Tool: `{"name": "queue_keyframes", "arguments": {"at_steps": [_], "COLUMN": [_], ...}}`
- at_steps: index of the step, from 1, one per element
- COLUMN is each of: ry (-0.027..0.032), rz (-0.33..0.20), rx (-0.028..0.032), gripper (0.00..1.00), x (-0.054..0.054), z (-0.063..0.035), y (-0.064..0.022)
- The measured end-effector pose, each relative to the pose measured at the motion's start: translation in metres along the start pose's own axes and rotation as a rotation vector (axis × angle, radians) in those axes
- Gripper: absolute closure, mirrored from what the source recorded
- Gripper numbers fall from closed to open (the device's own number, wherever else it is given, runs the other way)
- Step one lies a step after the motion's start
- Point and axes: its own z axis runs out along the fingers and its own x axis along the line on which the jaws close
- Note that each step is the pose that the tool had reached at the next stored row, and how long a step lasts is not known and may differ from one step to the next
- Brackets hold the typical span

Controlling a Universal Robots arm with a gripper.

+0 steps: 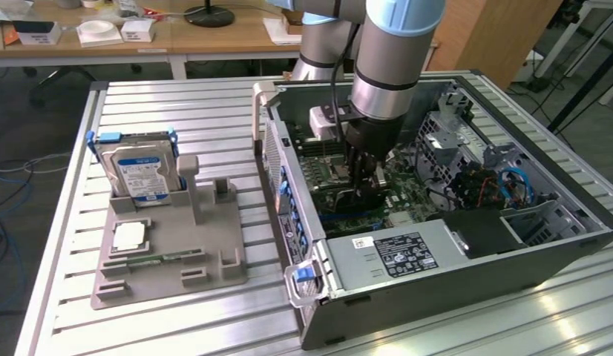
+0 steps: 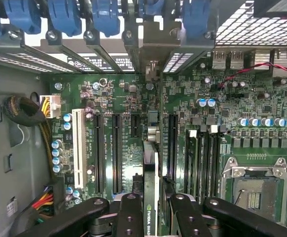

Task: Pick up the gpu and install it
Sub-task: 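Insert the gpu into the slot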

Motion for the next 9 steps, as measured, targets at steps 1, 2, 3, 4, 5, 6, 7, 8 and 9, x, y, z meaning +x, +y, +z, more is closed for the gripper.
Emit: {"name": "queue_keyframes", "arguments": {"at_steps": [1,2,3,4,5,6,7,8,9], "ry": [-0.0001,-0.0002,-0.0003,-0.0006,-0.0003,-0.0005,-0.0001,-0.0001,-0.0002], "rz": [0.000,0.000,0.000,0.000,0.000,0.000,0.000,0.000,0.000], "rx": [0.0000,0.0001,0.0004,0.0006,0.0002,0.0001,0.0000,0.0000,0.0000], "gripper": [0.74,0.74,0.74,0.74,0.74,0.74,0.74,0.74,0.74], "x": [0.0000,-0.0001,-0.0001,-0.0001,-0.0001,-0.0001,-0.0001,-0.0001,-0.0001], "z": [0.0003,0.0011,0.0022,0.0034,0.0041,0.0046,0.0050,0.0051,0.0051], "y": [0.0000,0.0000,0.0000,0.0000,0.0000,0.0001,0.0001,0.0002,0.0002]}}
